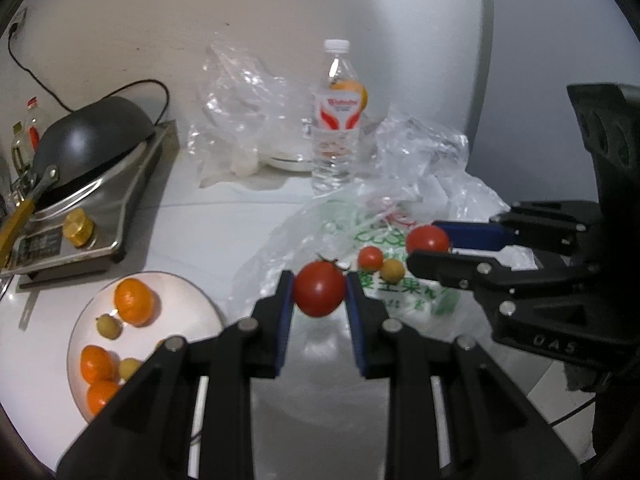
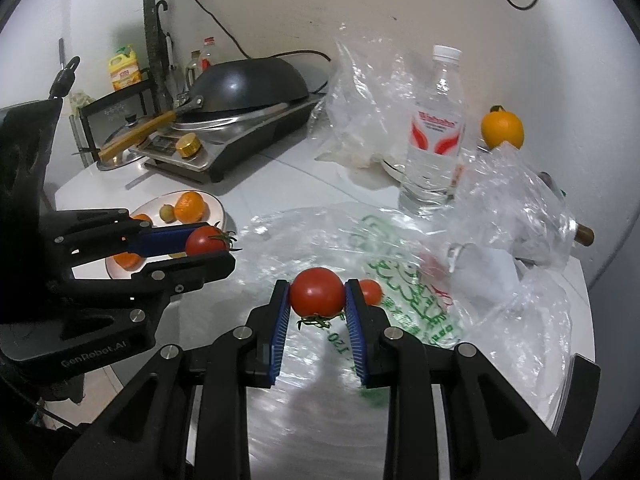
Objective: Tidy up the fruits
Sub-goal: 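Carry the tomato toward the plate with the right tool while the left tool carries its tomato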
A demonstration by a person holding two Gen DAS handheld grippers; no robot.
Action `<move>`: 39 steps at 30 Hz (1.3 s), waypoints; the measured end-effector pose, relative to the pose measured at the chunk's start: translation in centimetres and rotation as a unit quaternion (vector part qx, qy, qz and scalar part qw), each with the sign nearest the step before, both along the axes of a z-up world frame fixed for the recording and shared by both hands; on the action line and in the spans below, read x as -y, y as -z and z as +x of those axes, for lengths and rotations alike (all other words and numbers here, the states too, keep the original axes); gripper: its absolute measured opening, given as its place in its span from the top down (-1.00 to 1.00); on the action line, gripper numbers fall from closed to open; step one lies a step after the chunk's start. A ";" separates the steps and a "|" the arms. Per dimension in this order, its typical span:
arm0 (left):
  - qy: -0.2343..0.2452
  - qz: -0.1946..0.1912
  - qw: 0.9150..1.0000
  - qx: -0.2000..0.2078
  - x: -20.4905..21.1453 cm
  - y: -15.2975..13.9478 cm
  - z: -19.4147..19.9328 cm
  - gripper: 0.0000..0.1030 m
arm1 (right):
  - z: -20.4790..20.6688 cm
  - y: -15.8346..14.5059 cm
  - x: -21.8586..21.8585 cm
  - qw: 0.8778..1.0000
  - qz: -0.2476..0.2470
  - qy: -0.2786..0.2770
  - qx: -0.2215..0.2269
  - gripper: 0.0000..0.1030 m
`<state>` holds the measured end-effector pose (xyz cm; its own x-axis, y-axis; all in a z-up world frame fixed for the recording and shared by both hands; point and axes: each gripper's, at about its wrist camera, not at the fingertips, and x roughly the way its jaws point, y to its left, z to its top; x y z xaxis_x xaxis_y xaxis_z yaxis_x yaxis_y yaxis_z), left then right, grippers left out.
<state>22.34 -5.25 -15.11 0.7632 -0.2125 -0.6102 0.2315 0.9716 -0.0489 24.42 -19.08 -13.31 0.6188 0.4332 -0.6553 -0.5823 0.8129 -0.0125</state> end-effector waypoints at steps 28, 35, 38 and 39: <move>-0.046 0.000 0.999 -0.003 -7.7 3.0 -3.4 0.50 | -1.5 0.7 -8.8 0.998 -0.042 -0.039 0.003 0.43; -0.068 0.008 0.998 -0.014 -9.5 4.5 -3.6 0.50 | -1.8 1.2 -10.6 0.998 -0.047 -0.052 0.002 0.43; -0.068 0.012 0.997 -0.020 -9.9 5.1 -3.7 0.50 | -1.9 1.4 -11.5 0.997 -0.049 -0.059 0.000 0.43; -0.068 0.013 0.997 -0.022 -9.9 5.3 -3.7 0.50 | -1.9 1.5 -11.8 0.997 -0.049 -0.061 0.000 0.43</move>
